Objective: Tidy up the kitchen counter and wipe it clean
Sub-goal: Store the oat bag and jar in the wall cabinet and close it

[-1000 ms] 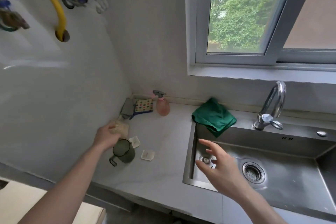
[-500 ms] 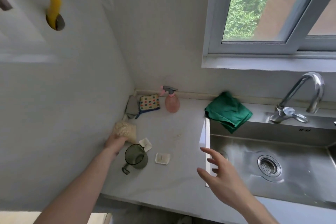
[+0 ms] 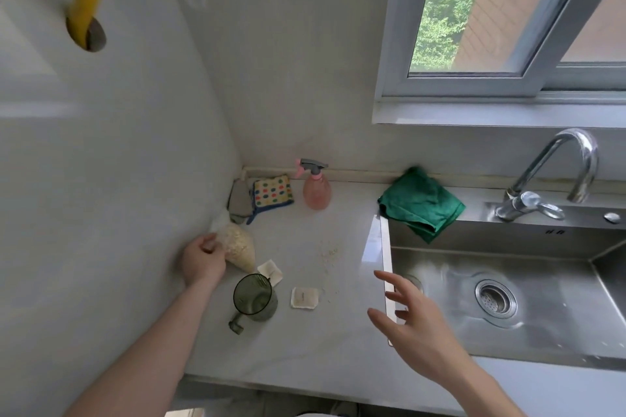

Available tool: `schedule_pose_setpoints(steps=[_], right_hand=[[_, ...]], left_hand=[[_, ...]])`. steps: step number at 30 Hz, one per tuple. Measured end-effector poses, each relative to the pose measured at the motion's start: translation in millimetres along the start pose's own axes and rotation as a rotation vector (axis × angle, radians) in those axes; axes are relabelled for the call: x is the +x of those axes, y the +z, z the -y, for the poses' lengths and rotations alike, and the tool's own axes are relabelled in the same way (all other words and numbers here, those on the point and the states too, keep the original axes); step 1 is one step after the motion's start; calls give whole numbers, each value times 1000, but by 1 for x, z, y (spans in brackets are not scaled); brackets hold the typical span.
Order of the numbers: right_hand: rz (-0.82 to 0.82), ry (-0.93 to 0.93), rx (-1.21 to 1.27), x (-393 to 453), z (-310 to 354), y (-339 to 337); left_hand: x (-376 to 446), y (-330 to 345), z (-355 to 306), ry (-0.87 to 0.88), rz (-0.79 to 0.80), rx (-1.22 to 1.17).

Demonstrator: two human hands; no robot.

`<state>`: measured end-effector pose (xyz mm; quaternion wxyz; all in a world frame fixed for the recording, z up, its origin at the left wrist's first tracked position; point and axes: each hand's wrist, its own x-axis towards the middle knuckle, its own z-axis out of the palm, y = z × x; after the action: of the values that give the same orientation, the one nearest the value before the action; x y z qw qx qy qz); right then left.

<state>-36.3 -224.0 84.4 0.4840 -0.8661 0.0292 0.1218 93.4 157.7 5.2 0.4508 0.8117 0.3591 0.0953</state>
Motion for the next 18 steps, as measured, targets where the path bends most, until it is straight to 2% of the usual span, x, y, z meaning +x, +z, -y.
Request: schedule_pose_setpoints(steps=[8, 13, 18], right_hand=[[-49, 33, 27, -1, -3, -8], [-138, 54, 83, -11, -9, -20], [-233, 94, 139, -26, -16, -38]], left_hand=[[10, 3, -35, -47, 127, 163], [-18, 0, -79, 220, 104, 195], [-54, -3, -136, 534, 162, 141]])
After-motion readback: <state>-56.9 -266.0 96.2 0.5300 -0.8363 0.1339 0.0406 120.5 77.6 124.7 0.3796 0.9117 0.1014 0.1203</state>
